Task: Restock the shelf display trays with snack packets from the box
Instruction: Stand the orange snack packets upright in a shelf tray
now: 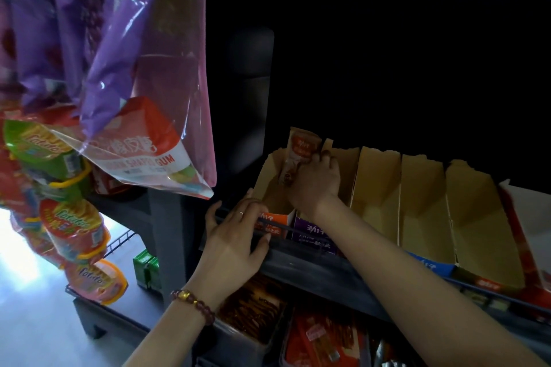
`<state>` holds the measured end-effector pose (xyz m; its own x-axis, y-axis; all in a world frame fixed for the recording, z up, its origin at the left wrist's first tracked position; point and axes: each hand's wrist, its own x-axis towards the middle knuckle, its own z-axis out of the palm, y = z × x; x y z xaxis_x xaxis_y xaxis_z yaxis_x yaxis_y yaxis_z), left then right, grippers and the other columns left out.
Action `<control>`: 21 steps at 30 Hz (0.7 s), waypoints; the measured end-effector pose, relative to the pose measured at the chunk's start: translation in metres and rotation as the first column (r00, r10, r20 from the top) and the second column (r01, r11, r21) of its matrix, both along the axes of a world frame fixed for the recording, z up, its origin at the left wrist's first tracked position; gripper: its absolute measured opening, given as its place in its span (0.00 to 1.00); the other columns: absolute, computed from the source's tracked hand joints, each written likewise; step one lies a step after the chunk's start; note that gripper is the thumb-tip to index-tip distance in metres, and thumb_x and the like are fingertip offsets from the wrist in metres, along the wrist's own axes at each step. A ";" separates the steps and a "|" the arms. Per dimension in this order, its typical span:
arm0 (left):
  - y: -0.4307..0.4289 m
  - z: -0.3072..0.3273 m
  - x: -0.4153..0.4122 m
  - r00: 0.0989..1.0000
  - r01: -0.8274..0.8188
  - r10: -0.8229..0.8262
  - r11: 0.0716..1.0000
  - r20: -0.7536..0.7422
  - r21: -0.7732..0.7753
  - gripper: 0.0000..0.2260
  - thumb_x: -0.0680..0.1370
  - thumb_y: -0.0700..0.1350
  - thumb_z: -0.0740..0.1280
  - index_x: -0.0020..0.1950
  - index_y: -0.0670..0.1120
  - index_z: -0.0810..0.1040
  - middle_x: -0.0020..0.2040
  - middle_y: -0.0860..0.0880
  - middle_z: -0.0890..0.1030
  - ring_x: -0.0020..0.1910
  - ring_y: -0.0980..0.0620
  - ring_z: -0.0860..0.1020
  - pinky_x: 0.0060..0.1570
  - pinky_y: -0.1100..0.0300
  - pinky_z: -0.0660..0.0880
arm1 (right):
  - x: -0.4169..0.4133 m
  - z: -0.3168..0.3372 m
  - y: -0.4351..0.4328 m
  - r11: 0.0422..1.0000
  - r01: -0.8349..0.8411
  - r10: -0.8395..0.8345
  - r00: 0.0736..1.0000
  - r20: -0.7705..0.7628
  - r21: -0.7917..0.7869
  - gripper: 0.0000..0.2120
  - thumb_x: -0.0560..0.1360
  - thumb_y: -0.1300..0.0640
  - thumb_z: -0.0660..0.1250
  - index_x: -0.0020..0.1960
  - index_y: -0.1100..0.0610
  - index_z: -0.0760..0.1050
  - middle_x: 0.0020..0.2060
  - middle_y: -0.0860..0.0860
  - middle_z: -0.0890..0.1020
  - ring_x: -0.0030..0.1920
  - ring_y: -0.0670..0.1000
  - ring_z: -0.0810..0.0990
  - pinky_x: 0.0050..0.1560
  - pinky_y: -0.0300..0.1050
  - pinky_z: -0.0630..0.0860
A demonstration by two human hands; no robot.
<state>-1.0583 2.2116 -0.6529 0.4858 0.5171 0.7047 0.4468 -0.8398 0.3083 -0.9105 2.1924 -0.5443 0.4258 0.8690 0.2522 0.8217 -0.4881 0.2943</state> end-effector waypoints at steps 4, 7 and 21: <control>-0.001 0.001 0.000 1.000 0.006 -0.006 1.000 0.003 -0.015 0.12 0.74 0.53 0.56 0.56 0.56 0.65 0.63 0.55 0.75 0.73 0.66 0.55 0.71 0.49 0.48 | -0.003 0.000 0.002 0.996 0.032 -0.027 0.998 0.054 -0.086 0.30 0.80 0.44 0.51 0.76 0.59 0.54 0.74 0.57 0.59 0.74 0.60 0.53 0.72 0.54 0.49; -0.002 0.001 0.000 1.000 0.001 -0.002 1.000 0.000 -0.020 0.12 0.73 0.54 0.56 0.56 0.56 0.64 0.61 0.55 0.75 0.71 0.67 0.56 0.71 0.48 0.50 | -0.003 0.001 0.004 0.995 0.019 -0.015 0.999 0.039 -0.096 0.29 0.80 0.45 0.52 0.76 0.58 0.55 0.74 0.57 0.59 0.74 0.60 0.52 0.73 0.56 0.47; 0.003 0.004 -0.004 0.999 0.032 -0.032 0.999 -0.017 -0.025 0.17 0.74 0.53 0.55 0.62 0.55 0.67 0.70 0.54 0.69 0.74 0.63 0.54 0.71 0.44 0.54 | -0.012 0.013 -0.008 0.997 -0.082 0.081 0.995 -0.056 -0.003 0.26 0.79 0.44 0.52 0.74 0.54 0.62 0.73 0.55 0.62 0.74 0.59 0.54 0.72 0.59 0.46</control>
<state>-1.0625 2.2142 -0.6489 0.5141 0.5187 0.6831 0.4254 -0.8458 0.3220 -0.9223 2.1840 -0.5316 0.3668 0.9026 0.2254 0.8738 -0.4174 0.2493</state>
